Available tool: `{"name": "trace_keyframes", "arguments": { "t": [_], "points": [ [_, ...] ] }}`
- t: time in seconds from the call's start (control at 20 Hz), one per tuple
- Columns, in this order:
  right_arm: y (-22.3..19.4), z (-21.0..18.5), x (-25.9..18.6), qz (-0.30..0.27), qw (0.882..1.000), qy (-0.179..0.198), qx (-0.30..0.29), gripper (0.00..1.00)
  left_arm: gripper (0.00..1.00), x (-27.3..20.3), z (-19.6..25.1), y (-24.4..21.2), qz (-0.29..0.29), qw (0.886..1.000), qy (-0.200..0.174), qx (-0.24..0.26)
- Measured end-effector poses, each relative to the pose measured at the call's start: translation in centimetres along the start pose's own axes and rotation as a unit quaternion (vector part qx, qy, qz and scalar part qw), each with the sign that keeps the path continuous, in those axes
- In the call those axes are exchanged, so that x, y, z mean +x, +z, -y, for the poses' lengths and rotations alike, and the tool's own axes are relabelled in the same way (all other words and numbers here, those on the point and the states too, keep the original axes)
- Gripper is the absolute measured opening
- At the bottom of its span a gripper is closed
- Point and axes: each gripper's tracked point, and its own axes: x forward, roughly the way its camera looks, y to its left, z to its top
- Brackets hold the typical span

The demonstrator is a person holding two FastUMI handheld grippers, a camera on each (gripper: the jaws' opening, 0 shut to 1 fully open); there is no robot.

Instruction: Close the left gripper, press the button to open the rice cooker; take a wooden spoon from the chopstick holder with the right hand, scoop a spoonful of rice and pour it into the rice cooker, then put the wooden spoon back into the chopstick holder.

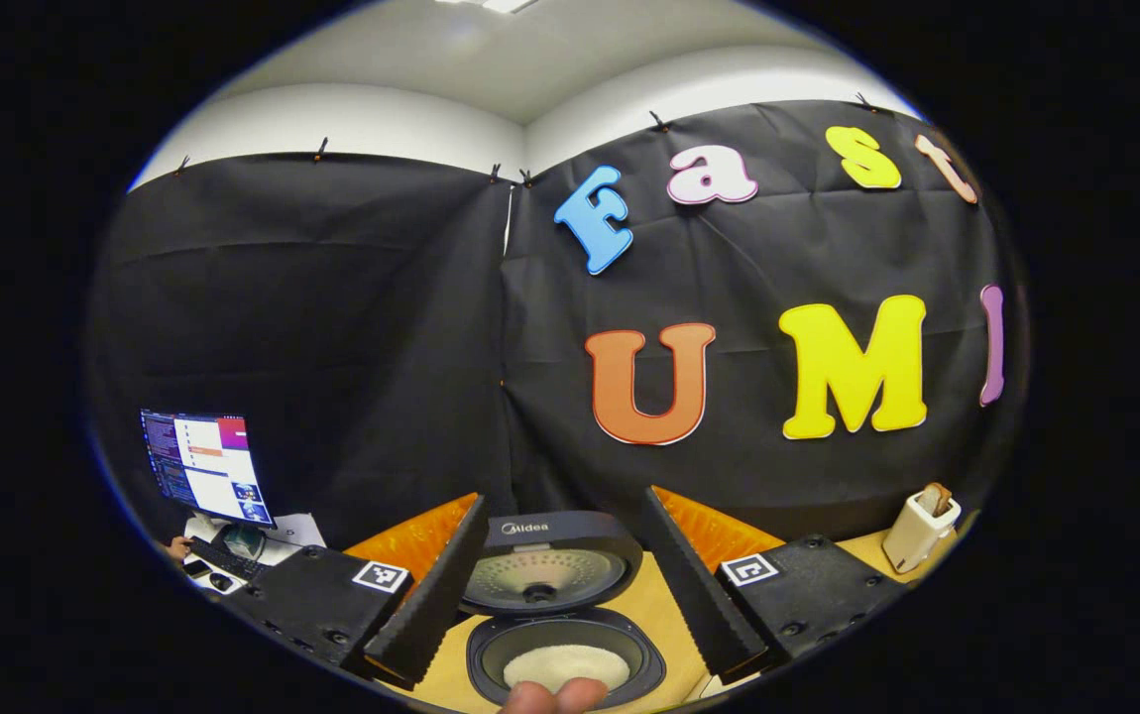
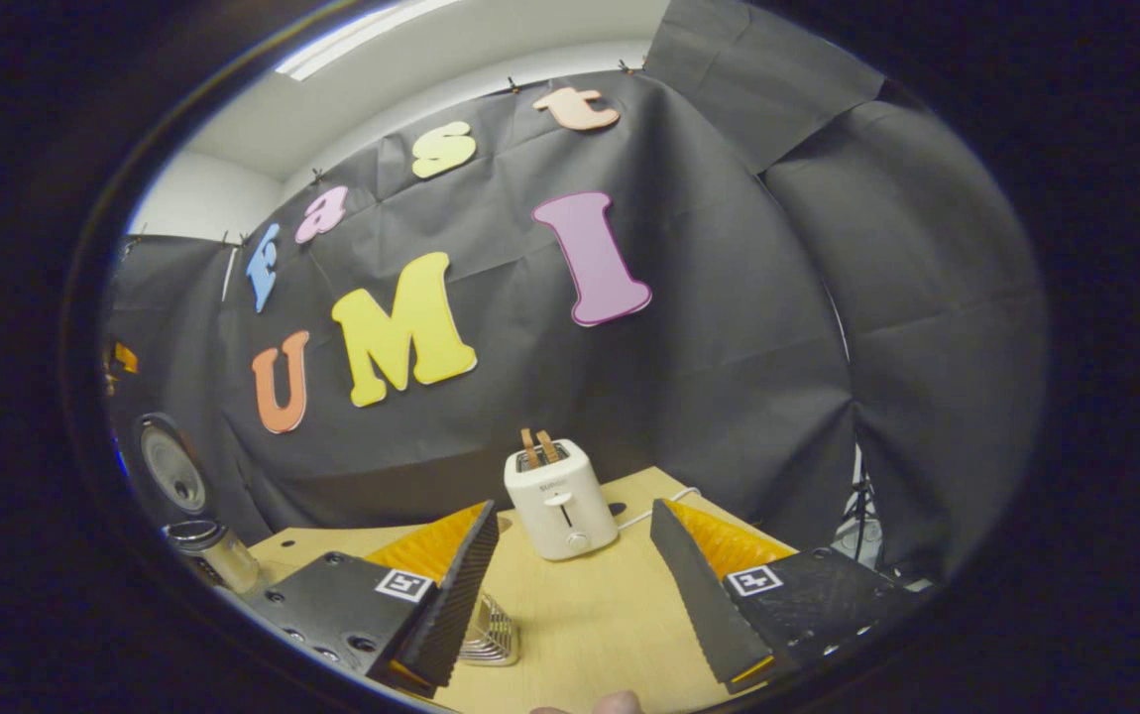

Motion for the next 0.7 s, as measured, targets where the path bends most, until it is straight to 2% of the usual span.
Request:
{"name": "trace_keyframes", "arguments": {
  "t": [0.1,0.3,0.55,0.7],
  "points": [
    [-0.5,-0.1,-1.2,0.0,1.0,0.006,-0.001,0.91,0.99,2.7,-0.9,0.0,-0.024,1.0,0.016,0.006],
    [-1.7,-1.5,-3.0,-0.003,0.999,0.029,-0.013,0.92,0.98,7.1,-1.6,-1.8,-0.092,0.995,0.025,0.009],
    [-2.8,-4.5,-4.5,-0.006,0.997,0.07,-0.028,0.92,1.0,9.2,-3.9,-4.7,-0.163,0.984,0.049,-0.045],
    [-2.7,-5.6,-4.7,0.001,0.996,0.082,-0.02,0.92,0.99,9.5,-4.6,-6.0,-0.185,0.98,0.055,-0.044]
  ]
}}
